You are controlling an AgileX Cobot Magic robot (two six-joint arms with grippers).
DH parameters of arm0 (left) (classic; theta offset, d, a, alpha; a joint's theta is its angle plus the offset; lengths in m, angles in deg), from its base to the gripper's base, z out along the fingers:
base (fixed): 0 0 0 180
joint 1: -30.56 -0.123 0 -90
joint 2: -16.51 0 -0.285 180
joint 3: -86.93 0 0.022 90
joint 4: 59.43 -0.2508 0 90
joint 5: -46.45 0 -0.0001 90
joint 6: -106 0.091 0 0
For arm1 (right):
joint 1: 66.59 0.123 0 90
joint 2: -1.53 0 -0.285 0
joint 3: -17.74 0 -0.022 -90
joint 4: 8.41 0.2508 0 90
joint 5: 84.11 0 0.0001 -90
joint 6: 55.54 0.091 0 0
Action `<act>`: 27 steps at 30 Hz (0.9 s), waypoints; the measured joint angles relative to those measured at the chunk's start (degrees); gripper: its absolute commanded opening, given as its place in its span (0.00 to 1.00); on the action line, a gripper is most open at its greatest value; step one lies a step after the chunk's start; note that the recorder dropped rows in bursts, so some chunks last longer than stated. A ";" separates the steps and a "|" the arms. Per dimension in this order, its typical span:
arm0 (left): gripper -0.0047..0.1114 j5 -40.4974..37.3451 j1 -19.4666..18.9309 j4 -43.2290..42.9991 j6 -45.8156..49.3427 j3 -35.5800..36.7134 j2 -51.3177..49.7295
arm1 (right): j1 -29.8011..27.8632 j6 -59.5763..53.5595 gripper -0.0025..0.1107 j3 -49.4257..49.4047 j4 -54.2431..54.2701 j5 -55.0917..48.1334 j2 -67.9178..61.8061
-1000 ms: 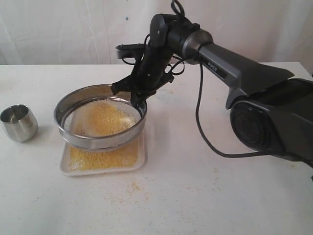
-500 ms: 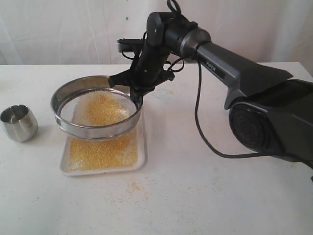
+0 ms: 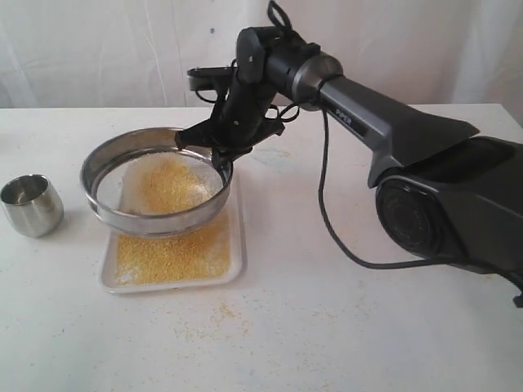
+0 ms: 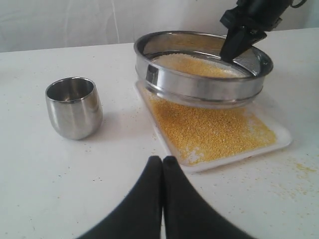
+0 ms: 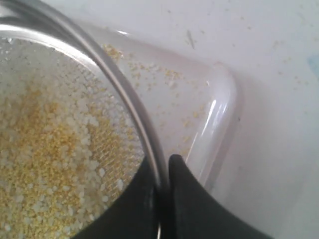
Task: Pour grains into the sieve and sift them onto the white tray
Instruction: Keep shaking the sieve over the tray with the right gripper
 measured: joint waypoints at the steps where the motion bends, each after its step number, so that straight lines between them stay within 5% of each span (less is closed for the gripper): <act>1: 0.04 0.00 0.00 0.00 0.00 0.00 0.00 | -0.52 -1.24 0.02 0.00 2.30 -1.18 0.00; 5: 0.04 0.00 0.00 0.00 0.00 0.00 0.00 | 0.16 -7.74 0.02 -1.42 0.54 -1.72 0.24; 9: 0.04 -0.11 0.00 0.00 0.00 0.00 0.00 | 1.17 -0.50 0.02 -1.42 -2.80 0.82 0.00; 16: 0.04 -0.11 0.00 0.00 0.00 0.00 0.00 | 1.68 -4.18 0.02 -1.99 -6.21 0.87 -0.29; 27: 0.04 -0.22 0.00 0.00 0.00 0.00 0.00 | 0.22 -2.85 0.02 -1.52 -0.39 -1.27 0.67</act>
